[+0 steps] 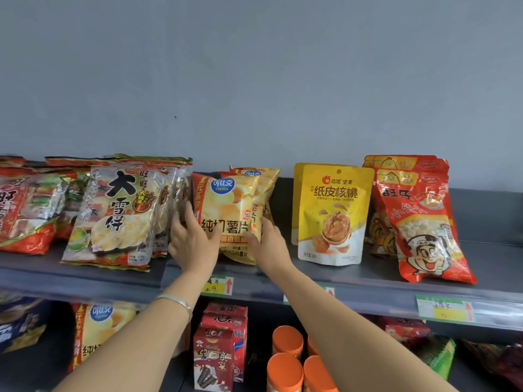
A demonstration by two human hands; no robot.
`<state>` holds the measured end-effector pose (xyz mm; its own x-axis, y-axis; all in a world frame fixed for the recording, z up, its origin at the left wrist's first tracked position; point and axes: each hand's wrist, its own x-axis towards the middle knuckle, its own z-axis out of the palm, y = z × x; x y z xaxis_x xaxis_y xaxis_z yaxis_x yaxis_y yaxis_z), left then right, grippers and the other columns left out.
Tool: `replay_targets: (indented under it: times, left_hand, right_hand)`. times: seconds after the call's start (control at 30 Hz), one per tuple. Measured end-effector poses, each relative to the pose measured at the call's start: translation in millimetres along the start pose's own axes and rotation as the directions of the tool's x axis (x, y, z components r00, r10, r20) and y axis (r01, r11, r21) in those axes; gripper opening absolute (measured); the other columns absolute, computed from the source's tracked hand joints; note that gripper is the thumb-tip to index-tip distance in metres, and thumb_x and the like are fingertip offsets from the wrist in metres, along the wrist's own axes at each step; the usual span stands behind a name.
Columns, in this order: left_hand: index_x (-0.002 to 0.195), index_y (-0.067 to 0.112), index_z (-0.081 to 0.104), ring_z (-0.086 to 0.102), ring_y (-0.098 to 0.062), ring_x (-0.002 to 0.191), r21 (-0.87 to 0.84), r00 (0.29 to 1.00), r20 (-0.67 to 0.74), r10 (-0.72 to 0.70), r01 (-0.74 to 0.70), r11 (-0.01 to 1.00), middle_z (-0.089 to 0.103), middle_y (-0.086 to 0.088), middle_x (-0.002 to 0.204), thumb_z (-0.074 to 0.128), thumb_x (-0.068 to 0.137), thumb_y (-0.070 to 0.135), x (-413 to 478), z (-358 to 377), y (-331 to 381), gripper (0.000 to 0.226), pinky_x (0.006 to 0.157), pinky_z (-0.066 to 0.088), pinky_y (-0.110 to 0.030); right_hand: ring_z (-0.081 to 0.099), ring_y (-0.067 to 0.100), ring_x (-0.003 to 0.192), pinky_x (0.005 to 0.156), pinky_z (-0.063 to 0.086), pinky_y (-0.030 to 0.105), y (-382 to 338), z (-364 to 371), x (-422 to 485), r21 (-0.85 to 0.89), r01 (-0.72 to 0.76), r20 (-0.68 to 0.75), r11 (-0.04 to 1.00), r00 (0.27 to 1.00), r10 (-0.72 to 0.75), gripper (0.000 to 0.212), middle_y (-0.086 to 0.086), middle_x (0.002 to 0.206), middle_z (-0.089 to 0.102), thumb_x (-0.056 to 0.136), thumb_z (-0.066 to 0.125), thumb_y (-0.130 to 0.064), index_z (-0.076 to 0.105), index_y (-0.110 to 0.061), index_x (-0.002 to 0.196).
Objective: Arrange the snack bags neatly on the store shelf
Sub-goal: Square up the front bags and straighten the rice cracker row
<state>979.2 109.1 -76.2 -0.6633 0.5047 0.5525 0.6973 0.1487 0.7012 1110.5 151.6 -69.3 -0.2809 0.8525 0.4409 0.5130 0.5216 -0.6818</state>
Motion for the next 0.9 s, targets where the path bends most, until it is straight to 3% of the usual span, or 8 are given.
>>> replay_targets:
  times: [0.07, 0.13, 0.23, 0.37, 0.53, 0.73, 0.9]
  left_hand:
    - [0.151, 0.021, 0.002, 0.027, -0.035, 0.138, -0.069, 0.992, 0.085, -0.09, 0.096, 0.993, 0.016, -0.014, 0.155, 0.051, 0.09, 0.049, 10, 1, -5, 0.083, 0.108, 0.023, -0.056]
    - [0.151, 0.02, -0.001, 0.036, -0.035, 0.134, -0.055, 0.977, 0.181, -0.11, 0.122, 0.991, 0.026, -0.012, 0.153, 0.043, 0.091, 0.054, 14, 5, -8, 0.081, 0.107, 0.024, -0.055]
    - [0.15, 0.022, 0.006, 0.044, -0.031, 0.127, 0.02, 0.977, 0.21, -0.048, 0.045, 0.999, 0.039, -0.008, 0.147, 0.035, 0.091, 0.06, 12, 10, -10, 0.076, 0.104, 0.029, -0.051]
    - [0.149, 0.022, 0.012, 0.05, -0.027, 0.121, 0.033, 0.985, 0.167, 0.042, -0.049, 0.998, 0.047, -0.005, 0.139, 0.033, 0.09, 0.061, 4, 11, -14, 0.073, 0.101, 0.031, -0.047]
    - [0.148, 0.025, 0.012, 0.049, -0.023, 0.121, 0.048, 0.98, 0.18, 0.082, -0.092, 0.995, 0.047, -0.001, 0.14, 0.034, 0.089, 0.063, 0, 11, -14, 0.074, 0.101, 0.03, -0.046]
    - [0.15, 0.025, 0.002, 0.043, -0.023, 0.129, 0.038, 0.96, 0.26, 0.104, -0.118, 0.992, 0.039, 0.0, 0.146, 0.039, 0.087, 0.064, 2, 6, -17, 0.083, 0.104, 0.027, -0.049]
    - [0.15, 0.025, 0.006, 0.035, -0.027, 0.134, 0.014, 0.972, 0.22, 0.078, -0.083, 0.996, 0.03, -0.004, 0.151, 0.042, 0.088, 0.061, 4, -1, -12, 0.08, 0.105, 0.027, -0.051]
  right_hand:
    - [0.051, 0.026, 0.123, 0.098, 0.047, 0.047, -3, 13, 2, 0.021, -0.028, 0.006, 0.999, 1.0, 0.028, 0.061, 0.006, 0.138, 0.049, 0.095, 0.048, -0.044, 0.027, -0.024, 0.148]
    - [0.055, 0.027, 0.118, 0.093, 0.049, 0.049, -3, 22, 2, -0.084, -0.023, 0.012, 0.996, 1.0, 0.024, 0.059, 0.003, 0.136, 0.054, 0.094, 0.044, -0.051, 0.027, -0.027, 0.145]
    - [0.06, 0.024, 0.113, 0.089, 0.051, 0.047, 2, 25, 0, -0.192, -0.012, -0.045, 0.981, 0.999, 0.003, 0.055, -0.002, 0.131, 0.058, 0.093, 0.043, -0.053, 0.03, -0.028, 0.141]
    - [0.058, 0.02, 0.115, 0.088, 0.052, 0.042, 4, 23, -3, -0.148, -0.036, -0.155, 0.988, 0.988, 0.013, 0.055, -0.002, 0.129, 0.058, 0.093, 0.043, -0.052, 0.036, -0.026, 0.141]
    - [0.05, 0.022, 0.124, 0.093, 0.05, 0.043, 3, 23, 0, -0.096, -0.078, -0.183, 0.992, 0.981, 0.059, 0.062, 0.002, 0.139, 0.046, 0.094, 0.044, -0.05, 0.029, -0.022, 0.147]
    - [0.053, 0.024, 0.121, 0.092, 0.051, 0.046, 1, 21, -1, -0.024, -0.082, -0.171, 0.996, 0.982, 0.077, 0.065, 0.005, 0.139, 0.047, 0.094, 0.048, -0.046, 0.025, -0.022, 0.149]
    - [0.035, 0.025, 0.134, 0.107, 0.039, 0.039, -1, 9, -7, -0.102, -0.015, -0.233, 0.995, 0.972, -0.009, 0.064, 0.005, 0.147, 0.034, 0.095, 0.052, -0.04, 0.025, -0.02, 0.149]
